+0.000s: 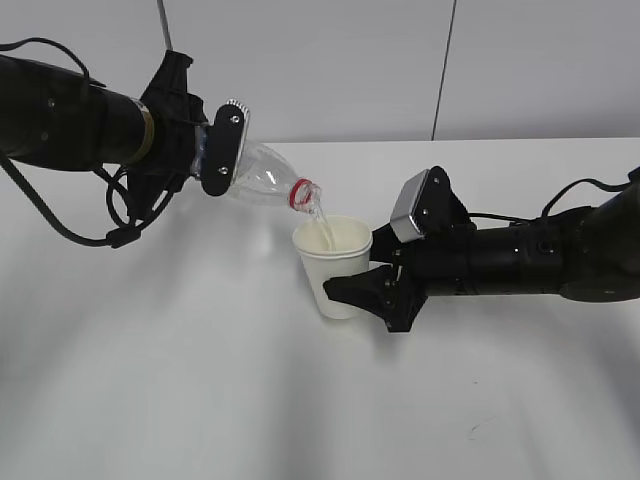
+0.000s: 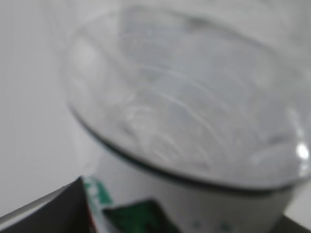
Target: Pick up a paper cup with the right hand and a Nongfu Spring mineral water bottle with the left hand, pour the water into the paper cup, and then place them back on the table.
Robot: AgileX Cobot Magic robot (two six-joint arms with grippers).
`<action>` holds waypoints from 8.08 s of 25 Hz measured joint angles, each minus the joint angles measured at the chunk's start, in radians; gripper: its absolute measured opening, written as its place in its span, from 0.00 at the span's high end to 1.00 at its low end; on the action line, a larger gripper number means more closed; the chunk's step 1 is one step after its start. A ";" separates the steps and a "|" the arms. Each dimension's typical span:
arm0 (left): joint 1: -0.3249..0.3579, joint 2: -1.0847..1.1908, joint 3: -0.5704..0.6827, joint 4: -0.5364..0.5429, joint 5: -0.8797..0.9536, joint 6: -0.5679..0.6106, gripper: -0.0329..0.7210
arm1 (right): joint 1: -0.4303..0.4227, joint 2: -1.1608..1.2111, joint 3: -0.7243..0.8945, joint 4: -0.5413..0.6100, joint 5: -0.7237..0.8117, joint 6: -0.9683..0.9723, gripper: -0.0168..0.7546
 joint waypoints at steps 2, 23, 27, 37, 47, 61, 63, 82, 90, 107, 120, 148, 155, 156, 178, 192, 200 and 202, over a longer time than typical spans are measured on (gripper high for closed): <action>0.000 0.000 0.000 0.006 0.000 0.000 0.45 | 0.000 0.000 0.000 0.000 0.000 0.000 0.34; 0.000 0.000 0.000 0.029 0.001 0.000 0.45 | 0.000 0.002 0.000 -0.004 0.000 0.000 0.34; 0.000 0.000 0.000 0.032 0.001 0.000 0.45 | 0.000 0.002 0.000 -0.006 0.000 0.000 0.34; 0.000 0.000 0.000 0.035 0.001 0.000 0.45 | 0.000 0.002 0.000 -0.023 0.002 0.000 0.34; 0.000 0.000 0.000 0.066 0.002 -0.001 0.45 | 0.000 0.002 0.000 -0.053 0.002 0.000 0.34; 0.000 0.000 0.000 0.076 0.013 -0.002 0.45 | 0.000 0.002 0.000 -0.057 0.002 0.000 0.34; 0.000 0.000 0.000 0.077 0.013 -0.002 0.45 | 0.000 0.002 0.000 -0.057 0.002 0.000 0.34; -0.063 0.000 0.000 -0.090 -0.044 -0.262 0.45 | -0.009 -0.032 -0.029 0.085 0.026 -0.095 0.34; -0.026 0.000 0.000 -0.375 -0.197 -0.383 0.45 | -0.027 -0.100 -0.029 0.230 0.052 -0.137 0.34; 0.088 -0.003 0.153 -0.899 -0.677 -0.394 0.45 | -0.049 -0.112 -0.029 0.624 0.051 -0.262 0.34; 0.094 0.130 0.221 -1.011 -0.929 -0.393 0.45 | -0.049 -0.040 -0.029 0.745 0.012 -0.328 0.34; 0.095 0.302 0.221 -1.003 -1.060 -0.382 0.45 | -0.049 0.231 -0.025 0.763 -0.203 -0.450 0.34; 0.096 0.302 0.221 -0.961 -1.056 -0.367 0.36 | -0.049 0.233 -0.025 0.774 -0.207 -0.457 0.16; 0.096 0.302 0.219 -0.956 -1.047 -0.366 0.32 | -0.049 0.233 -0.023 0.774 -0.212 -0.457 0.14; 0.246 0.089 0.421 -0.962 -0.892 -0.366 0.21 | -0.062 0.055 0.292 0.996 -0.240 -0.457 0.16; 0.437 0.081 0.426 -1.221 -0.869 -0.193 0.21 | -0.254 0.051 0.238 1.080 -0.241 -0.457 0.21; 0.442 0.019 0.273 -1.308 -0.422 -0.176 0.21 | -0.258 -0.043 0.158 1.007 0.040 -0.384 0.21; 0.442 -0.017 0.211 -1.311 -0.272 -0.175 0.21 | -0.258 -0.113 0.131 0.999 0.198 -0.373 0.21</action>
